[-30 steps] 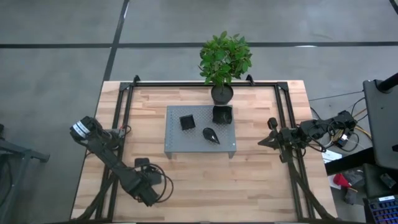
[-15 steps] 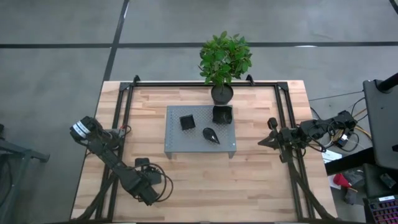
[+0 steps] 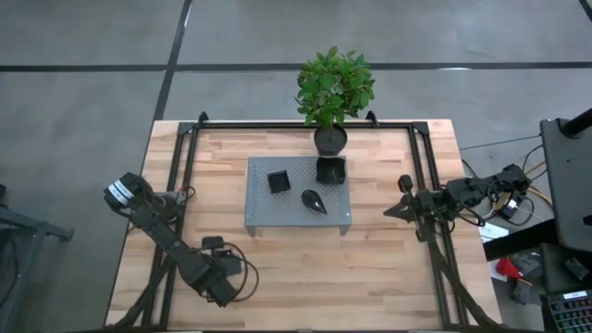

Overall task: Pick & Place Mini shaped plates
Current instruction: Stack the black square plate on the black square plates on the shelf

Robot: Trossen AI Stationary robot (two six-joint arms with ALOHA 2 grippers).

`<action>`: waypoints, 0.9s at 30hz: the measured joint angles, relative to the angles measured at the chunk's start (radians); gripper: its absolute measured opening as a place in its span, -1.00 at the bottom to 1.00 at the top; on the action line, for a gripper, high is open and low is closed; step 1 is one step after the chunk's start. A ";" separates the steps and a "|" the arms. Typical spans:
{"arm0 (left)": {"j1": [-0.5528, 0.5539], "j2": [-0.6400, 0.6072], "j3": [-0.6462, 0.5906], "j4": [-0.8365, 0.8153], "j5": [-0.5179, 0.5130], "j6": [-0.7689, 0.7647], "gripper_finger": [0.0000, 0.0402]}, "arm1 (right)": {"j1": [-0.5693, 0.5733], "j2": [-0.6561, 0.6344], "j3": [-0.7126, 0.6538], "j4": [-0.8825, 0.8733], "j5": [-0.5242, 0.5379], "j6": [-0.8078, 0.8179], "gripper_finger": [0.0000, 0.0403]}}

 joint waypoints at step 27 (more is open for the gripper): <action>0.001 0.000 0.384 0.000 -0.384 0.187 -1.00 | 0.000 0.000 0.000 0.000 0.000 0.000 -0.96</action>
